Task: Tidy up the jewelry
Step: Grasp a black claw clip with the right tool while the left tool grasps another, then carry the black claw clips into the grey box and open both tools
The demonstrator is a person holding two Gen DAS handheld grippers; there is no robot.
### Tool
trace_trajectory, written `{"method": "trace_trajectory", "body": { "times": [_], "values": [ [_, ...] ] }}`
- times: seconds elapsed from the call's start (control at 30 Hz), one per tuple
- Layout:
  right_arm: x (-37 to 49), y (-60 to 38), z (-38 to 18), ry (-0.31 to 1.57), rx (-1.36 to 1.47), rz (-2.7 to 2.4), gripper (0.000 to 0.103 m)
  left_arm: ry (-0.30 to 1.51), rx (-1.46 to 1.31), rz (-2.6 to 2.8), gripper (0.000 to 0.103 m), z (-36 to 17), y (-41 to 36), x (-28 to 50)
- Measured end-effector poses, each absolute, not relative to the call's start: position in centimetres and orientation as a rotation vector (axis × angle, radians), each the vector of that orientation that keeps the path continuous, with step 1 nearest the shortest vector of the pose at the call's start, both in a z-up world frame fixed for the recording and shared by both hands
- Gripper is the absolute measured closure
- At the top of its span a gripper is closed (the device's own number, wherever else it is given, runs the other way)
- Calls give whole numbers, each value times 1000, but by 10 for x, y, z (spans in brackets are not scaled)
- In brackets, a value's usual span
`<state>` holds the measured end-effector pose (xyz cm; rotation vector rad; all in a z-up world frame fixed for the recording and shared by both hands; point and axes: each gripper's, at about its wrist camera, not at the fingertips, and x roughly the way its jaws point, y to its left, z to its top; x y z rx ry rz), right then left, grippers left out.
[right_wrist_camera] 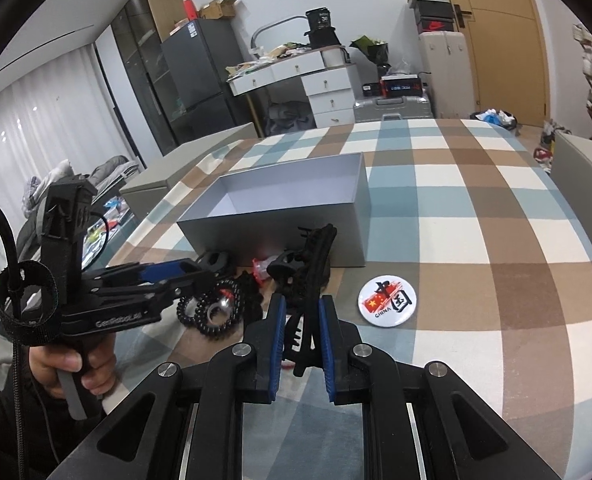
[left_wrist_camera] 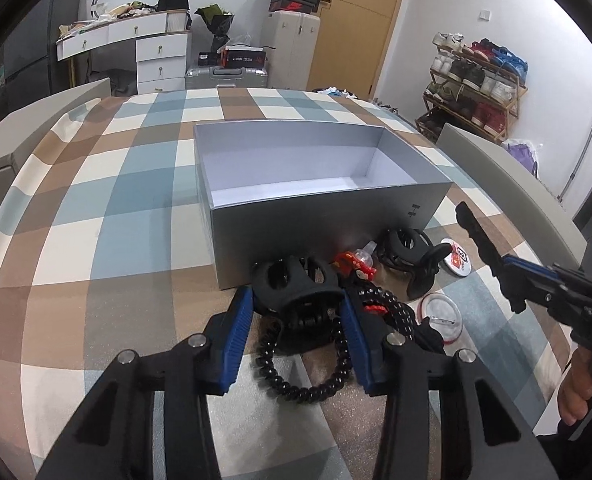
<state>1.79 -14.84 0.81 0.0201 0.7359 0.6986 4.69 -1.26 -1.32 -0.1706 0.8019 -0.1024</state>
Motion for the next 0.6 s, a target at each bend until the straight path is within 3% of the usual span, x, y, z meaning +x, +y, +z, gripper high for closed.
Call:
{"method": "trace_trajectory", "body": {
  "times": [0.6],
  "values": [
    [13,-147,14,710,1,689,87,696,-116,-90,65,5,-16,32]
  ]
}}
